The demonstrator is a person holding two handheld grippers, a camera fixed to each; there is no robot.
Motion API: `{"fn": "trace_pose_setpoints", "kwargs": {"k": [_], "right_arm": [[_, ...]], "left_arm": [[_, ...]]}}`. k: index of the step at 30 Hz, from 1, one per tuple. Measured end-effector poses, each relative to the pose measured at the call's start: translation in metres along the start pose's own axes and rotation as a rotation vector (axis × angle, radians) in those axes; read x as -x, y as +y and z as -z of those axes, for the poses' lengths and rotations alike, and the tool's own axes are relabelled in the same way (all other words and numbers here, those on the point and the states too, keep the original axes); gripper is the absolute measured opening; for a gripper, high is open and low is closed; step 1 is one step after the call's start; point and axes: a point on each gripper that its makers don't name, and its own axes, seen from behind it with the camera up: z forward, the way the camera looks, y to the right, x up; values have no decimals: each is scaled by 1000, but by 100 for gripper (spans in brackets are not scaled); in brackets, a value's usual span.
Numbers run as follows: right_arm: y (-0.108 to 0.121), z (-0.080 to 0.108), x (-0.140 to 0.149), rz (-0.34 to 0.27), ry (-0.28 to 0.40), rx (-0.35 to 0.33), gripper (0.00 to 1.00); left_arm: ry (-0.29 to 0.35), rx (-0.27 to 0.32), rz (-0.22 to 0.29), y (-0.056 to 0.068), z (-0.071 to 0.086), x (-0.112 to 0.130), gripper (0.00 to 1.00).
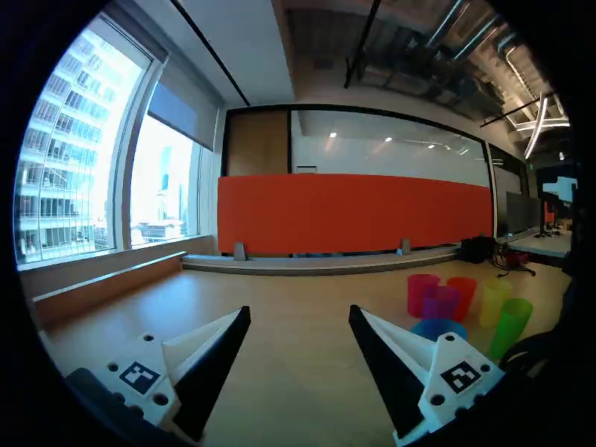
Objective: Pour water
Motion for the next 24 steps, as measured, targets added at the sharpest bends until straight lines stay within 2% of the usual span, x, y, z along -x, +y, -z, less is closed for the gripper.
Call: {"fn": "trace_pose_setpoints", "kwargs": {"k": [18,24], "right_arm": [[3,0,2,37,0,-16,99],[5,-1,11,61,-10,-27,99]], "left_arm": [[-1,3,-2,1,-1,1,99],[-2,3,-1,1,-1,0,99]]}}
